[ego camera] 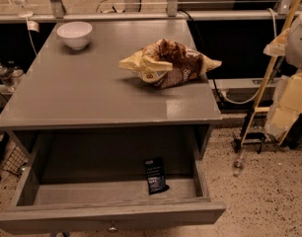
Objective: Pick rxbar blueberry from top drawer and place on counter
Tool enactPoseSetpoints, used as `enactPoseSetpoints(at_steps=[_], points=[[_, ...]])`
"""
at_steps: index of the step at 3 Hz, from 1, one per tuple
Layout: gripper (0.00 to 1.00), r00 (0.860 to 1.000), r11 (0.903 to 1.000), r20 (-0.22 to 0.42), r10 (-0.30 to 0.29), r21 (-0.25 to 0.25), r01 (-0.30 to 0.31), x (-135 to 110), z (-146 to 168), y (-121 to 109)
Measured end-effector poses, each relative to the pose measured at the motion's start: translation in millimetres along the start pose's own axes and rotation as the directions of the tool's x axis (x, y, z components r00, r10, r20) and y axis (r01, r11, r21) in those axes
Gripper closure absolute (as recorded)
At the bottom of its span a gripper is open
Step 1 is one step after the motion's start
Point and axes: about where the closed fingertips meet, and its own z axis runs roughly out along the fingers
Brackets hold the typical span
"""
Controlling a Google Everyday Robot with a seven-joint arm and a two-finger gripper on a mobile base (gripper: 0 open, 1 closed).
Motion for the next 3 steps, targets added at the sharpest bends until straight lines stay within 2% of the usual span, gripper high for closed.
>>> enactPoseSetpoints(at_steps=[1, 2, 3], points=[[0.0, 1.0, 1.0, 0.002, 0.006, 0.007, -0.006, -1.5, -0.5, 1.0], [0.0, 0.998, 0.9976, -0.007, 0.068, -0.008, -0.068, -6.7, 14.6, 10.8], [0.0, 0.983, 0.9837, -0.068, 0.173, -0.037, -0.176, -16.5, 53.3, 32.9]])
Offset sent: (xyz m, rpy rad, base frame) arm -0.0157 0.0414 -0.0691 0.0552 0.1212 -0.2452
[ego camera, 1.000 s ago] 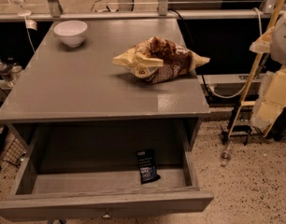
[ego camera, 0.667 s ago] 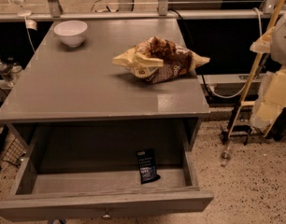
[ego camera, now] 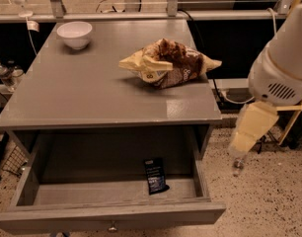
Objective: Pick rxbar blueberry from top drawer and place on counter
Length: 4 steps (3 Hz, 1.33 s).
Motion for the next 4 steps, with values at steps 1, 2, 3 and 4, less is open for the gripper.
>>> enactPoseSetpoints(at_steps=[1, 2, 3, 4], points=[[0.0, 0.994, 0.9971, -0.087, 0.073, -0.015, -0.074, -4.7, 39.2, 22.3], [0.0, 0.989, 0.9935, -0.098, 0.111, -0.015, -0.113, -1.5, 42.5, 25.4], [0.0, 0.983, 0.9878, -0.111, 0.149, -0.03, -0.153, -0.3, 46.0, 21.2], [0.0, 0.961, 0.9778, -0.211, 0.179, -0.07, -0.197, -11.9, 82.2, 31.5]])
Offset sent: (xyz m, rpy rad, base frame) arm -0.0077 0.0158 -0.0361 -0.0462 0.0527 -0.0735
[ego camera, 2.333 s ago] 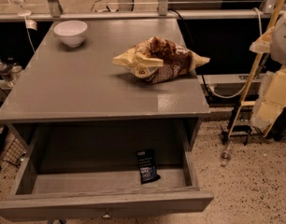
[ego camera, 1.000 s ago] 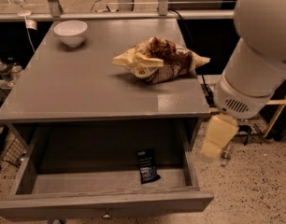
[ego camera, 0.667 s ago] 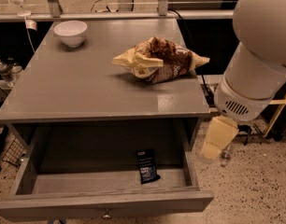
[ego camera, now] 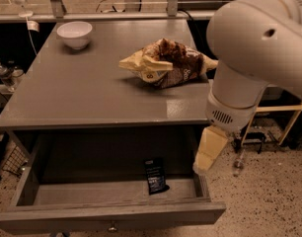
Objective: Pick rxbar blueberry from top drawer and place on counter
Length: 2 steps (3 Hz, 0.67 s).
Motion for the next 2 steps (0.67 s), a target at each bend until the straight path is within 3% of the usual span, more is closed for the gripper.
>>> enactPoseSetpoints(at_steps=[1, 2], points=[[0.0, 0.992, 0.9924, -0.053, 0.111, -0.048, -0.113, -33.9, 38.0, 34.5], [0.0, 0.972, 0.9723, -0.061, 0.227, -0.046, -0.229, -48.0, 50.3, 52.2]])
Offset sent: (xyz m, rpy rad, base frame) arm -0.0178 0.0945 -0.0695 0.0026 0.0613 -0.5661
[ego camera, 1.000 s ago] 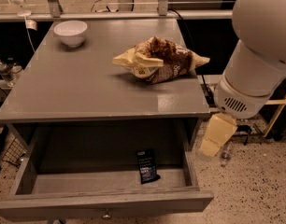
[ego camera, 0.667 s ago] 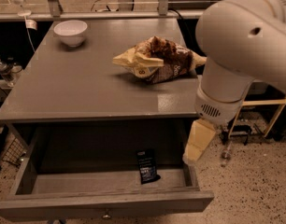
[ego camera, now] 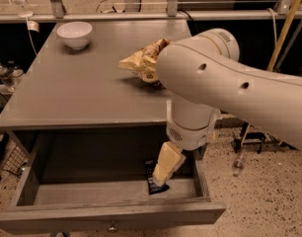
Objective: Pick rxbar blueberry from top drawer and place on counter
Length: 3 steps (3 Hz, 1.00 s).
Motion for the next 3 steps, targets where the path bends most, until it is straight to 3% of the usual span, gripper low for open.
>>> enactPoseSetpoints(at_steps=[1, 2, 3], points=[[0.0, 0.987, 0.9861, 0.007, 0.162, -0.039, -0.161, -13.8, 17.8, 13.9], [0.0, 0.961, 0.9583, 0.012, 0.277, -0.079, -0.275, -34.9, 33.4, 25.9], [0.0, 0.937, 0.9347, 0.076, 0.342, -0.131, -0.33, -68.1, 54.4, 37.6]])
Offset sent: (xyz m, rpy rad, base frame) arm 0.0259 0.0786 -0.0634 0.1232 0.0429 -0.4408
